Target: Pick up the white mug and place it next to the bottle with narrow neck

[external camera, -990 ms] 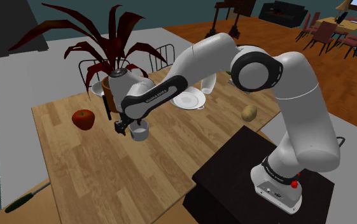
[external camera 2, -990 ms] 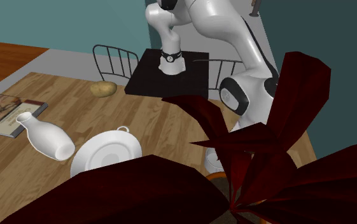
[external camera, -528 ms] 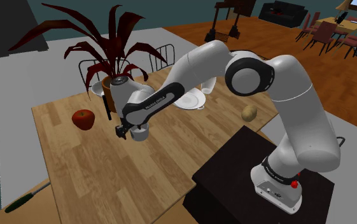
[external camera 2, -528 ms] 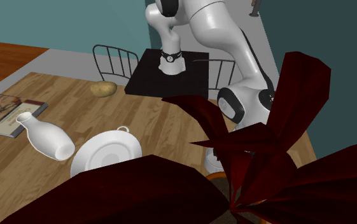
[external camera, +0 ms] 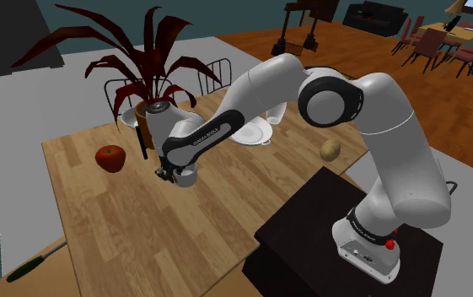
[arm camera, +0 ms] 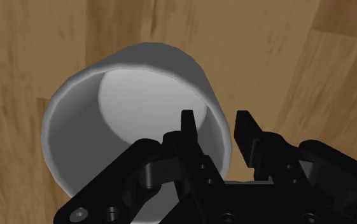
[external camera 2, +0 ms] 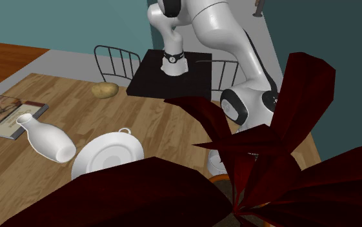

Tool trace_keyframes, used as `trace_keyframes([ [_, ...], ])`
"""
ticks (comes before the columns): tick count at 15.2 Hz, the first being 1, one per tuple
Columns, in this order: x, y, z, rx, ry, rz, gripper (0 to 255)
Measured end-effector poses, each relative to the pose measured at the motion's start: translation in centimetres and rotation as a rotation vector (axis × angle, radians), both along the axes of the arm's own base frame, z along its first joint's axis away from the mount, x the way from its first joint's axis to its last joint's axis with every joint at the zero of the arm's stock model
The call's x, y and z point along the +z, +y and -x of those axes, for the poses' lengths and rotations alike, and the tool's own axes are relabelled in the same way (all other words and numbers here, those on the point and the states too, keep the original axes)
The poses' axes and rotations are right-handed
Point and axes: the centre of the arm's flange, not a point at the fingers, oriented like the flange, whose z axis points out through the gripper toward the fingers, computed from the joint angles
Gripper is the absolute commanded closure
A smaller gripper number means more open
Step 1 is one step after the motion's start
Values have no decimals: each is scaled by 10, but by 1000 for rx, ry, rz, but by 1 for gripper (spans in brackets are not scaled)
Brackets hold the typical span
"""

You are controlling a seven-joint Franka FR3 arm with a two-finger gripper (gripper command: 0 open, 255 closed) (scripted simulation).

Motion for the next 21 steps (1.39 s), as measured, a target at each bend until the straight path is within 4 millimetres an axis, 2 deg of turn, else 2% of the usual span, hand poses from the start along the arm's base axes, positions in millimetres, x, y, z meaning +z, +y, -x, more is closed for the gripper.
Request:
trace_keyframes([
  [9,3,0,0,0,0,0,255],
  [21,63,0,0,0,0,0,255],
])
